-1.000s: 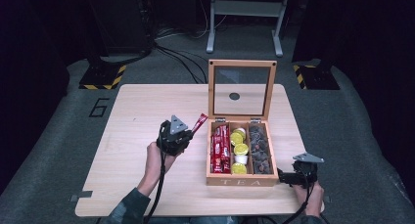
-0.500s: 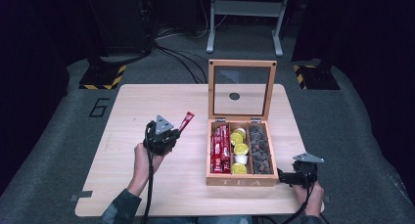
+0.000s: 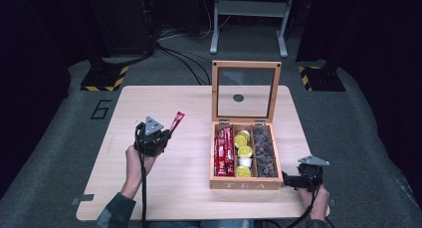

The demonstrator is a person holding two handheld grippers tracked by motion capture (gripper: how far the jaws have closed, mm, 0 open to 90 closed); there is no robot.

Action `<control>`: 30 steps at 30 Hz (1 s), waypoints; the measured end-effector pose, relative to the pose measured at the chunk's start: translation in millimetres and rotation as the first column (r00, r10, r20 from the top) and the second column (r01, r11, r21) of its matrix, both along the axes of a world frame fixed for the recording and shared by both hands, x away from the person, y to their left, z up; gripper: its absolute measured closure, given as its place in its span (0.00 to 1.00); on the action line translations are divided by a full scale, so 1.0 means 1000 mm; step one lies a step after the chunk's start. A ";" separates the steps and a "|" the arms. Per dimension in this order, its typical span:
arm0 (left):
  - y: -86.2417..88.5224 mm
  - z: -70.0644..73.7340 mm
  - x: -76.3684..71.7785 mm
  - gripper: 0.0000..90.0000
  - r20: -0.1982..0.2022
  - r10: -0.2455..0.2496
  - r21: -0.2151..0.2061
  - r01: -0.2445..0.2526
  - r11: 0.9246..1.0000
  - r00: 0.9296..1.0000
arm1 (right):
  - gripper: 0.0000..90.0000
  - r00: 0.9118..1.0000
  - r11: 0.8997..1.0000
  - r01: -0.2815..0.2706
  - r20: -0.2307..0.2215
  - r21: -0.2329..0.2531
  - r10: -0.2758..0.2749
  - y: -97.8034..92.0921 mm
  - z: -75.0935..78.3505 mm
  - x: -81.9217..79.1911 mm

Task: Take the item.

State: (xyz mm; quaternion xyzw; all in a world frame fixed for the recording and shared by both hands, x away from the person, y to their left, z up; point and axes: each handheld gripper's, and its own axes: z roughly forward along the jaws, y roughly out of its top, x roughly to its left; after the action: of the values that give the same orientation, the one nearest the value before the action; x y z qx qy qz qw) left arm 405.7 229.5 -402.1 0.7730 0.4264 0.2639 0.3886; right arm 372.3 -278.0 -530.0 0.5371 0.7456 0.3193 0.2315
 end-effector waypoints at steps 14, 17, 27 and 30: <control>0.030 -0.010 0.013 0.94 -0.018 0.078 -0.008 -0.078 0.997 0.997 | 0.02 1.000 1.000 0.004 0.001 0.001 -0.004 0.000 0.000 0.000; 0.035 -0.012 0.015 0.94 -0.031 0.095 -0.008 -0.095 0.995 0.995 | 0.02 1.000 1.000 0.004 0.001 0.001 -0.004 0.000 0.000 0.000; 0.054 -0.028 0.022 0.94 -0.056 0.157 -0.013 -0.158 0.987 0.986 | 0.02 1.000 1.000 0.003 0.001 -0.002 -0.003 0.000 0.000 0.000; 0.059 -0.033 0.023 0.94 -0.061 0.178 -0.019 -0.180 0.984 0.982 | 0.02 1.000 1.000 0.003 0.001 -0.002 -0.003 0.000 0.000 0.000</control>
State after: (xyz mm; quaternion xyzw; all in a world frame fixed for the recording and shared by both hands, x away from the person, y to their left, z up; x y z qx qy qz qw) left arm 428.6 288.7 -435.1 0.7342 0.5087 0.2695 0.3600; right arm 372.3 -278.3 -530.0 0.5379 0.7450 0.3186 0.2328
